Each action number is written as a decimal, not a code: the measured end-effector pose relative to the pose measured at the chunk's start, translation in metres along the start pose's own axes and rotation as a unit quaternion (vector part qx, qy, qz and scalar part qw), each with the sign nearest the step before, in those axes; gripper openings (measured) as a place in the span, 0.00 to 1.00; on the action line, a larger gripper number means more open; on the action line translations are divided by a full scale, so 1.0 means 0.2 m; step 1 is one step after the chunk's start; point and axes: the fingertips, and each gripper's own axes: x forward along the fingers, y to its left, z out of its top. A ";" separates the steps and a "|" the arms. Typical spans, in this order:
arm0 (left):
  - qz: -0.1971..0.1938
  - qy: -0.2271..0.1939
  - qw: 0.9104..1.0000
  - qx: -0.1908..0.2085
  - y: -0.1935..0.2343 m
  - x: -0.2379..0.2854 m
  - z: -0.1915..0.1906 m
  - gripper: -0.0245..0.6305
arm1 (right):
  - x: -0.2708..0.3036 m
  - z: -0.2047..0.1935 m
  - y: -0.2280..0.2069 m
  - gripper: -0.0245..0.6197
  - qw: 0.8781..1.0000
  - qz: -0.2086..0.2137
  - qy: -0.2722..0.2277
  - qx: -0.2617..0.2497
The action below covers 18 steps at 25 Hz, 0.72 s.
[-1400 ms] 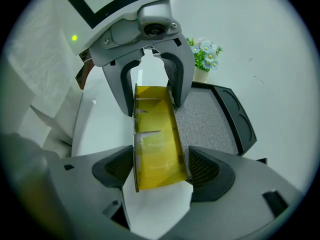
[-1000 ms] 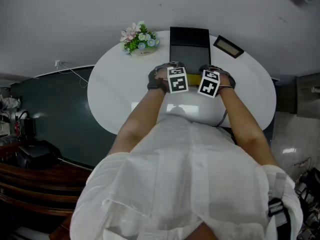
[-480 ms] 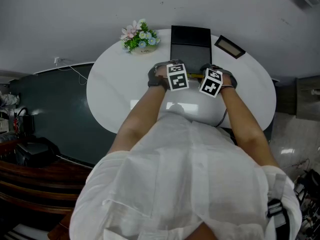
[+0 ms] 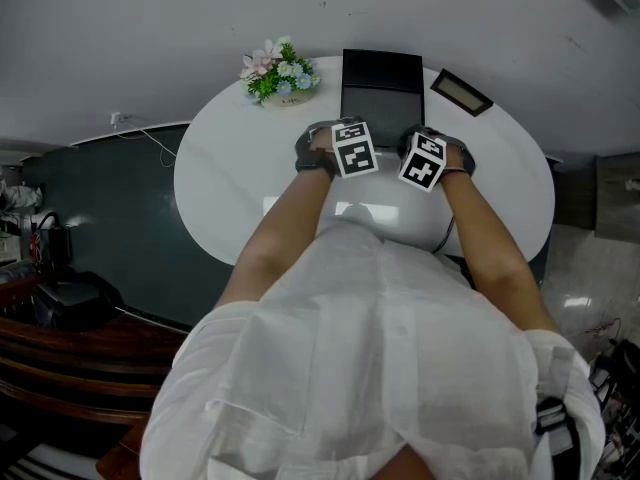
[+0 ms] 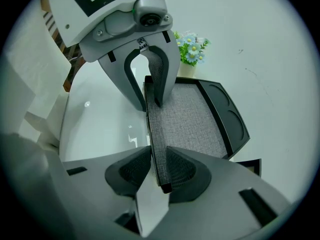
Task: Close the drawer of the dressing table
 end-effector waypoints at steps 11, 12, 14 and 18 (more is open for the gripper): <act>-0.006 -0.046 0.995 -0.093 0.01 -0.02 0.01 0.22 | -0.01 0.01 0.00 0.21 1.000 -0.005 -0.011 0.021; -0.004 -0.061 0.991 -0.120 0.02 -0.03 0.02 0.23 | -0.02 0.01 0.00 0.21 0.999 -0.007 -0.015 0.031; 0.009 -0.091 0.981 -0.171 0.03 -0.05 0.01 0.22 | -0.03 0.00 0.00 0.21 0.998 -0.011 -0.025 0.060; 0.034 -0.152 0.954 -0.255 0.07 -0.17 0.01 0.20 | -0.11 -0.03 -0.04 0.20 0.982 -0.034 -0.082 0.168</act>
